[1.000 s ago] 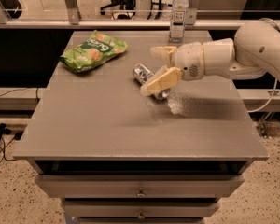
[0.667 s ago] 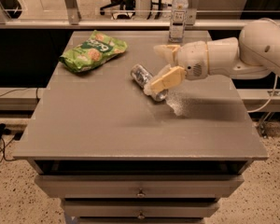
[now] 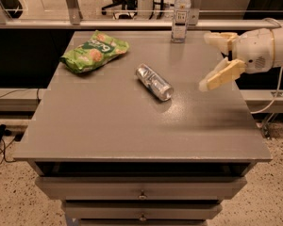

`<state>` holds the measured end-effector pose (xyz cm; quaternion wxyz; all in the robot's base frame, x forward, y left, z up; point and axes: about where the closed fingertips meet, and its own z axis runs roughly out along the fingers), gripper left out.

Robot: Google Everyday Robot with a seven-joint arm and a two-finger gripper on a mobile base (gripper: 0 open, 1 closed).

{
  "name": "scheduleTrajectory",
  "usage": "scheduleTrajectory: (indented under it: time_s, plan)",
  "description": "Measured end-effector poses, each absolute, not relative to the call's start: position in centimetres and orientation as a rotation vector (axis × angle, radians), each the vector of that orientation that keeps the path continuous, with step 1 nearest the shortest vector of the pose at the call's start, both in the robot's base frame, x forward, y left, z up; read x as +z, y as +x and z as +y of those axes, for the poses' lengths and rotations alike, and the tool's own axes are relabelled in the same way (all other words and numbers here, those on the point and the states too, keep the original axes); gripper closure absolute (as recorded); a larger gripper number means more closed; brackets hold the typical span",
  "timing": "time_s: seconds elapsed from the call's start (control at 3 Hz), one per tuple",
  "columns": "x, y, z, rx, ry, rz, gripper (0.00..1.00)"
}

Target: Knock redbull can over

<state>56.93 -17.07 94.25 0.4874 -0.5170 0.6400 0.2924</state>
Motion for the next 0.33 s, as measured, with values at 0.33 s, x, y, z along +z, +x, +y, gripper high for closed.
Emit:
scheduleTrajectory:
  time_s: [0.33]
  plan:
    - [94.84,56.73,-17.36,0.707,-1.267,1.548,0.00]
